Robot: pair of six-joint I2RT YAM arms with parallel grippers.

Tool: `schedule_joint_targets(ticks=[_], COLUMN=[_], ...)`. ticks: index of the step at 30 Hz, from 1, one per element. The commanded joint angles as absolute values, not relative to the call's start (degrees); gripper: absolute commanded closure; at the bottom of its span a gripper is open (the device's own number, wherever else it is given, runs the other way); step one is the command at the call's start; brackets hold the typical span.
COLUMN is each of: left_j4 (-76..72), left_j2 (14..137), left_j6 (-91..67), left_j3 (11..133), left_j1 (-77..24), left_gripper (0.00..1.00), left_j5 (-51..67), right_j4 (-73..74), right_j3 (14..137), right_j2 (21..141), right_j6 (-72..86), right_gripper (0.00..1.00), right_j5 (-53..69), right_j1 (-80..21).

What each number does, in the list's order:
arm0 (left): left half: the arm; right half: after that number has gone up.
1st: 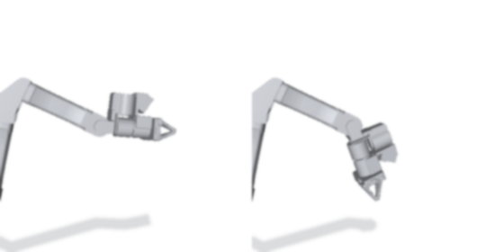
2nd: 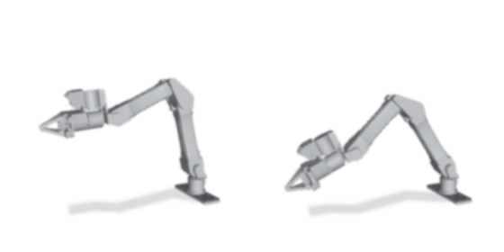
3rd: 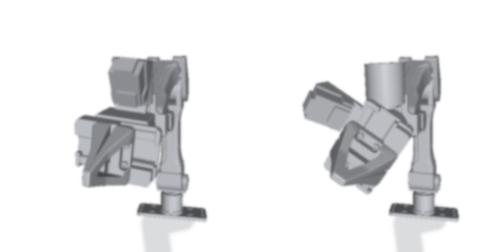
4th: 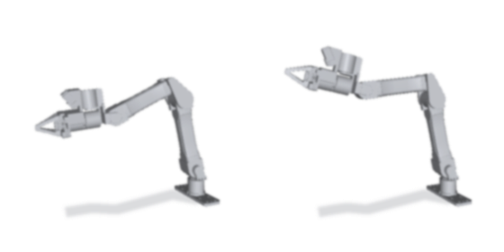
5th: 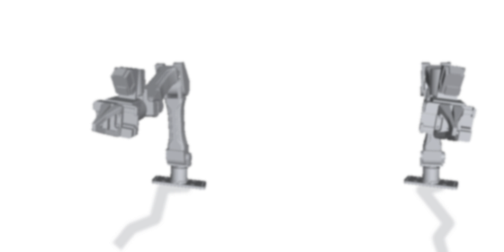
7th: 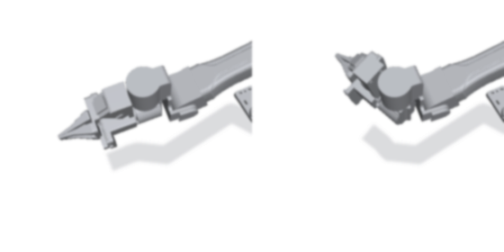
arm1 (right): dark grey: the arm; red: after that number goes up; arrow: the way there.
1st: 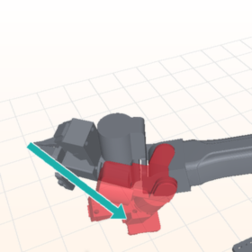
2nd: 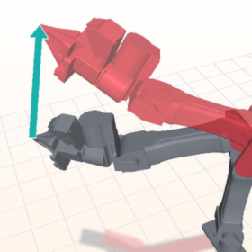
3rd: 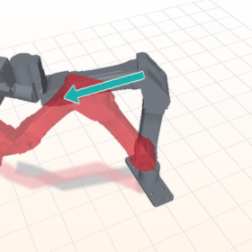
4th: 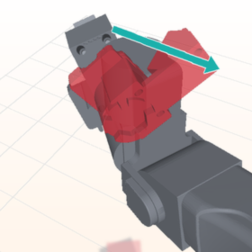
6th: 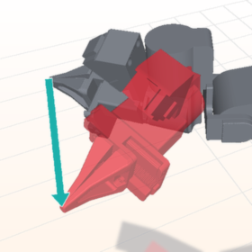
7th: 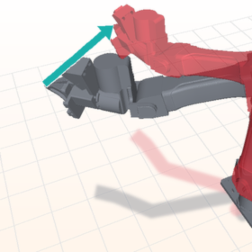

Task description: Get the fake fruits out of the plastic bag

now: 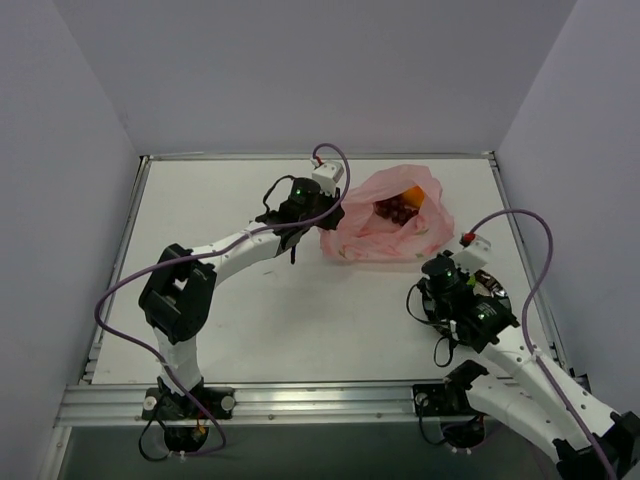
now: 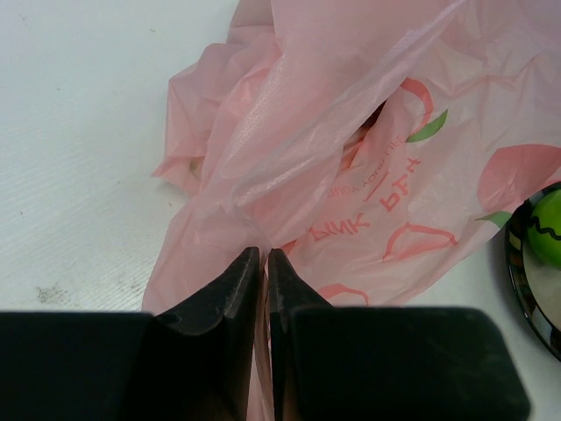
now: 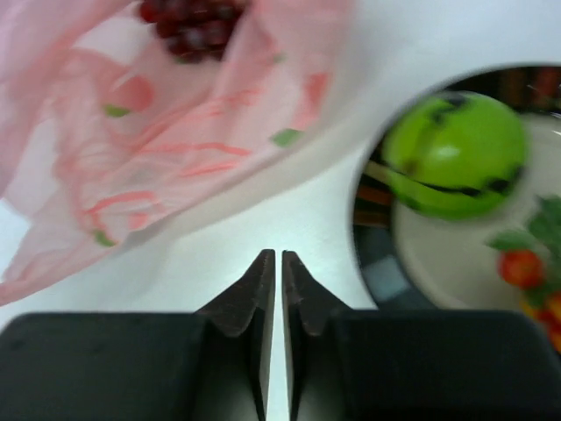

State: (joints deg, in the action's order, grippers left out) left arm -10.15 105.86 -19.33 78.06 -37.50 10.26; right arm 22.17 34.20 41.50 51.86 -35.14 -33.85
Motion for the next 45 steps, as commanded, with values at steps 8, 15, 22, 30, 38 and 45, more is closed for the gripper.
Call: schedule_joint_targets(ticks=[8,15,22,30,38,45], left_j4=[-12.83,-11.44,-11.6,-13.98,-13.36,-14.06], left_j2=[102.92,102.83,105.11,107.05,109.6,109.51], left_j6=[-20.04,-22.23,-26.45,-28.92,-29.53,-30.15], left_j3=[78.75,79.36,82.61,83.41,84.99,84.9], left_j1=[-37.71,-37.71,-36.65,-34.8,-34.63,-34.63], left_gripper=[0.92,0.98,0.98,0.98,0.98,0.98], left_j5=[10.11,5.55,6.67,9.67,10.81,11.07], right_j4=[-9.92,-17.66,-22.41,-23.38,-20.4,-17.15], right_j3=[50.61,57.64,63.53,69.78,74.96,78.22], right_j2=[77.65,91.57,101.94,109.24,116.09,118.56], right_j6=[13.02,3.96,-1.04,-3.77,-4.05,-1.41], right_gripper=[1.0,0.89,0.66,0.31,0.24,0.21], right_j5=[-16.37,-9.58,-7.03,-8.79,-9.48,-9.32], right_j1=[-29.03,-21.37,-17.31,-16.79,-16.79,-16.44])
